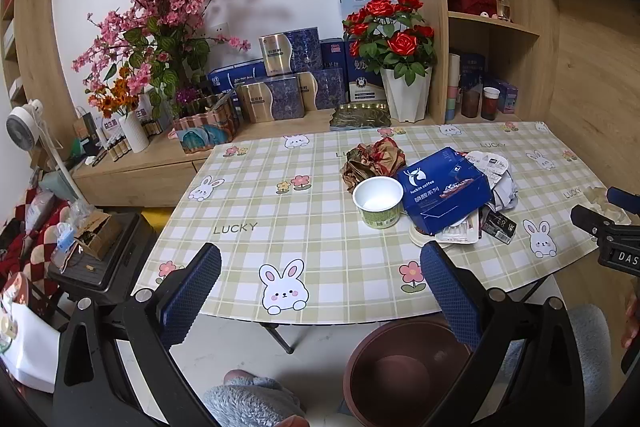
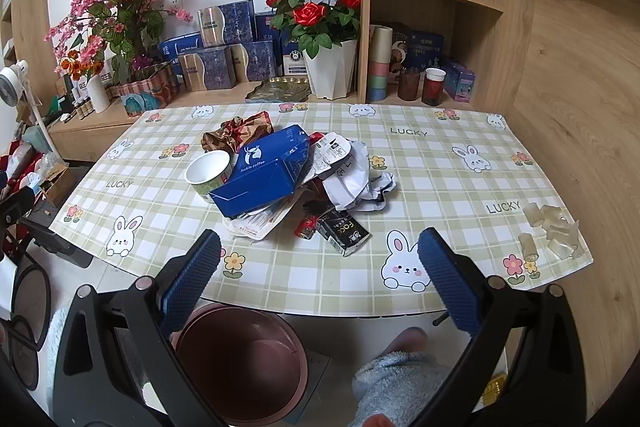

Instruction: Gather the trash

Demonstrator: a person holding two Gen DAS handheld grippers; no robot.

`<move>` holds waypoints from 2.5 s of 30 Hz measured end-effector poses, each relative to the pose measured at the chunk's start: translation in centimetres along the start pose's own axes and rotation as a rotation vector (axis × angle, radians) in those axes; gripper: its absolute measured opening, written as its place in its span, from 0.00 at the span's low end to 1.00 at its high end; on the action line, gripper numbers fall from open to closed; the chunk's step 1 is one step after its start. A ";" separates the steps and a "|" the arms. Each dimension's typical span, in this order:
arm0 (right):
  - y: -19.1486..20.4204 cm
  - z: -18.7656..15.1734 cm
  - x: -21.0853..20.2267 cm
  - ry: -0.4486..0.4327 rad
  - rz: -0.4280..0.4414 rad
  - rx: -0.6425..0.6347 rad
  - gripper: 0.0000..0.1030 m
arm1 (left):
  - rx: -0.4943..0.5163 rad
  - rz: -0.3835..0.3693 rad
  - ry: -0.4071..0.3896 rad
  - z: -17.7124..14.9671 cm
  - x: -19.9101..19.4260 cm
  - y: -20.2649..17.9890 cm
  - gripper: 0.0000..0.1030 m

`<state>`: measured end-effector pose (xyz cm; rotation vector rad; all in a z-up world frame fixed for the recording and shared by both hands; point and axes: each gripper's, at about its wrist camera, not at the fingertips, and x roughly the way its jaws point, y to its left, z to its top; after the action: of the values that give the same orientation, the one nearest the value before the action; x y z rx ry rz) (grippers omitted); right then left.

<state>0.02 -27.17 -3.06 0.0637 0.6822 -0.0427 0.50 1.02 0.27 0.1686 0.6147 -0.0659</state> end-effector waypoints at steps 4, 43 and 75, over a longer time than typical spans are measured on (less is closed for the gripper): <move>0.3 -0.5 0.2 0.004 0.001 -0.005 0.94 | -0.007 -0.003 0.003 -0.2 0.1 0.2 0.95; -1.6 -1.1 6.9 0.106 -0.011 0.035 0.94 | 0.037 -0.167 0.006 -0.9 7.9 -3.6 0.95; -10.3 -0.7 11.9 0.114 0.021 0.192 0.94 | 0.183 -0.412 -0.017 3.7 19.0 -14.6 0.47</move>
<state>8.18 -37.58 -11.53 0.2598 0.7894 -0.0852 16.49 -14.26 -9.74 0.2162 0.6186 -0.5224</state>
